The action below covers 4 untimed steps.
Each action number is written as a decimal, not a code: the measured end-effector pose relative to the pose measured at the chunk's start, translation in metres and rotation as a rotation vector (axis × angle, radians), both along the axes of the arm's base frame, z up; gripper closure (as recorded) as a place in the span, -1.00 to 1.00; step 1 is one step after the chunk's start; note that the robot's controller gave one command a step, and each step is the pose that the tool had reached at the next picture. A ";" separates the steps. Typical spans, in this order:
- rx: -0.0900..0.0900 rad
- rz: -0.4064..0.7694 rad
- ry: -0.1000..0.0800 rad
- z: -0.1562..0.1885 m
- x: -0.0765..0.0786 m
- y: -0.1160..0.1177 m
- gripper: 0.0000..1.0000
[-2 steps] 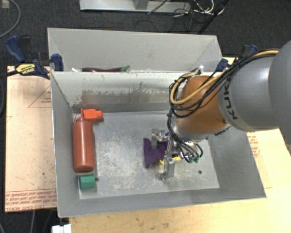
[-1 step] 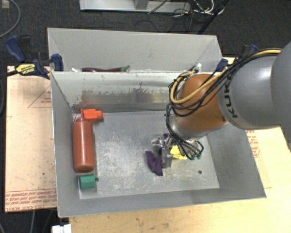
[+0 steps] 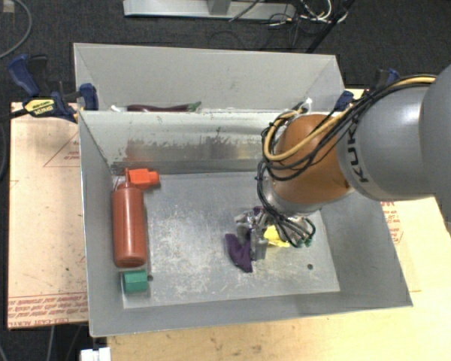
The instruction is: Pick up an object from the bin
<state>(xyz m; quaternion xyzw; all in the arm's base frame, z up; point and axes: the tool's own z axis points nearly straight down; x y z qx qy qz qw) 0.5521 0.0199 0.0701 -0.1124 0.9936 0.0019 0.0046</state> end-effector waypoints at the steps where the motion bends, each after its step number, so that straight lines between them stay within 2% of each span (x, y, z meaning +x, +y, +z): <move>1: 0.000 0.000 0.003 0.004 -0.001 0.000 1.00; 4: 0.001 -0.001 -0.002 0.031 0.000 0.001 1.00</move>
Offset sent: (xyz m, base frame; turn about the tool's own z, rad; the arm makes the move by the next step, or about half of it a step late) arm -0.0001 -0.0001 0.0289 0.0000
